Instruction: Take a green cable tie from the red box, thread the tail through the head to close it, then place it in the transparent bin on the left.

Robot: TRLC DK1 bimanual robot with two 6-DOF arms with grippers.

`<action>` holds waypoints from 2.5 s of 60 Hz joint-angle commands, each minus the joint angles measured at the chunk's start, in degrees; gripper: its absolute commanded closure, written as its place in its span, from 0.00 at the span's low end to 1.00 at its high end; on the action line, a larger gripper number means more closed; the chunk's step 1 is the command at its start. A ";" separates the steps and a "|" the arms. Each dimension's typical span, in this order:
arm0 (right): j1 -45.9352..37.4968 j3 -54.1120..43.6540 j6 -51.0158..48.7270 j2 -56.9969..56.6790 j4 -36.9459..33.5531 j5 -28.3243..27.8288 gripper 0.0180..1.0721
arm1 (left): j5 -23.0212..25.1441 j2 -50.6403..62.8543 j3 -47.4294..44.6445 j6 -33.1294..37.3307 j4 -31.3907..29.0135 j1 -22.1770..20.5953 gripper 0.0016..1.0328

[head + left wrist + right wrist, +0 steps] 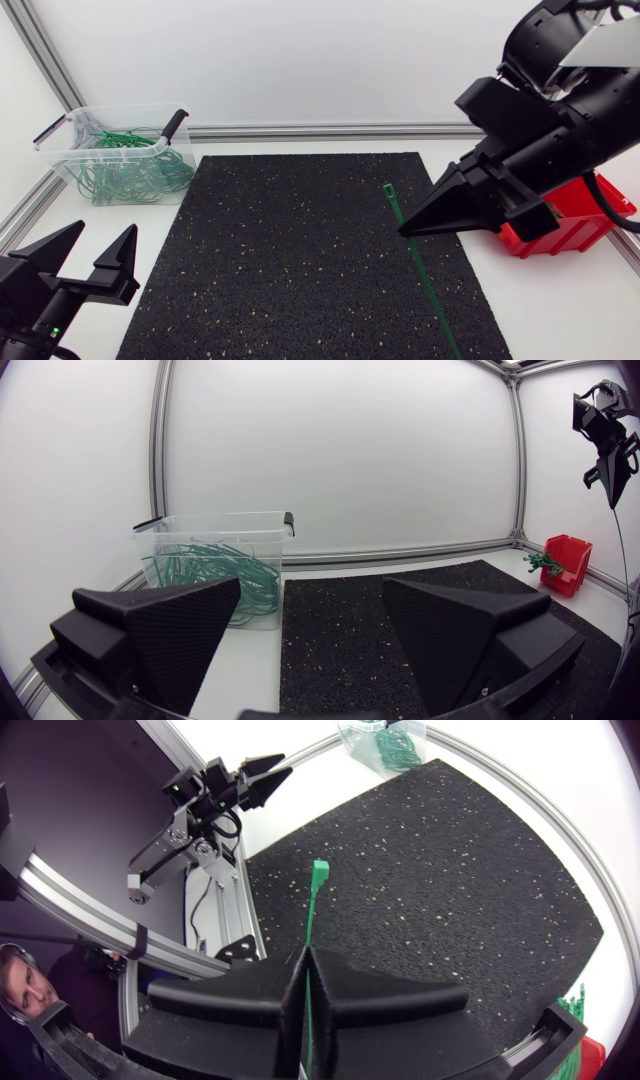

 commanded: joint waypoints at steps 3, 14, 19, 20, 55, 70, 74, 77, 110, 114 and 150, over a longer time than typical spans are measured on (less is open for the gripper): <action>0.05 -2.30 3.77 2.26 2.06 -5.04 0.94 | 0.38 -0.23 -2.09 -0.14 -1.92 -0.06 0.04; 1.90 -5.90 7.37 2.34 8.12 -12.07 0.94 | 0.38 -0.41 -2.26 1.35 -0.25 0.21 0.04; 3.48 -8.19 11.24 2.17 13.40 -14.09 0.94 | 0.38 -0.41 -1.73 1.44 0.54 0.21 0.05; 3.83 -8.45 11.59 2.17 14.19 -14.09 0.94 | 0.56 -0.41 -1.47 1.44 0.72 0.03 0.05; 10.51 -13.81 26.53 3.40 35.37 -15.41 0.94 | 17.52 16.64 14.53 -4.54 -1.31 4.69 0.11; 9.81 -15.04 27.33 3.40 38.53 -14.62 0.94 | 35.27 34.04 26.74 -4.54 -5.44 15.41 0.11; 9.63 -15.30 27.41 3.57 39.24 -14.44 0.94 | 40.64 38.53 30.26 -4.27 -7.72 17.08 0.11; 9.46 -15.39 27.50 3.57 39.85 -14.44 0.94 | 43.71 40.90 32.28 -3.83 -9.04 18.22 0.11; 7.96 -15.22 28.20 7.53 44.77 -14.53 0.94 | 53.12 59.80 44.67 6.36 -19.59 6.89 0.11; 7.61 -15.48 28.12 7.53 45.48 -14.62 0.94 | 55.22 60.41 45.81 6.71 -19.32 6.09 0.11; 4.36 -16.62 31.54 9.11 51.89 -18.75 0.94 | 61.29 69.11 51.70 2.06 -11.77 -13.59 0.05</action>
